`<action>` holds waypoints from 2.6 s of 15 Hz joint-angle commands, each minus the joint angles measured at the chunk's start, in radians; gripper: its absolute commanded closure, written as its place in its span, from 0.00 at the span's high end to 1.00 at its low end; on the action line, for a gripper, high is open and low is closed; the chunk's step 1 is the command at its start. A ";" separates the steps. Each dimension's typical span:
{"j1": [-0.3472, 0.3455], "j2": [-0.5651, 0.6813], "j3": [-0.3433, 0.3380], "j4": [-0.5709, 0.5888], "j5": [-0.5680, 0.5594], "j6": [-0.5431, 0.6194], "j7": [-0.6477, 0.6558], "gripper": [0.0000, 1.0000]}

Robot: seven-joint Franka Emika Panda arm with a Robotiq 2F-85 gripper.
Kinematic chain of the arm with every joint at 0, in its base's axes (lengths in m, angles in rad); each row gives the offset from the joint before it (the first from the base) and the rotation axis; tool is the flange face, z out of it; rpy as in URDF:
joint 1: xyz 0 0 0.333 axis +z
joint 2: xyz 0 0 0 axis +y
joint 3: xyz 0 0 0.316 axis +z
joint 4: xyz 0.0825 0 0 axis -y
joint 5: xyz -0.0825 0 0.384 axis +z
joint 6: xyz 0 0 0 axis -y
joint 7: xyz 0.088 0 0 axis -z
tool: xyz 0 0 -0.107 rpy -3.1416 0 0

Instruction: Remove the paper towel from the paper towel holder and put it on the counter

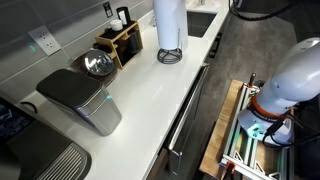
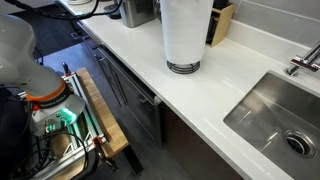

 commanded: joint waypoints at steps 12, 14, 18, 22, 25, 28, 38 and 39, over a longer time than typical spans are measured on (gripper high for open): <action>-0.006 -0.079 -0.026 0.213 -0.011 -0.161 -0.008 0.27; -0.007 -0.084 -0.029 0.236 -0.008 -0.171 -0.008 0.27; -0.006 -0.104 -0.035 0.278 -0.006 -0.176 -0.011 0.27; -0.001 -0.133 -0.040 0.305 0.002 -0.162 -0.018 0.27; -0.004 -0.160 -0.035 0.313 -0.007 -0.156 -0.020 0.27; 0.012 -0.191 -0.041 0.306 0.006 -0.155 -0.044 0.27; 0.110 -0.320 -0.053 0.261 0.050 -0.293 -0.166 0.27; 0.125 -0.328 -0.053 0.252 0.055 -0.307 -0.184 0.27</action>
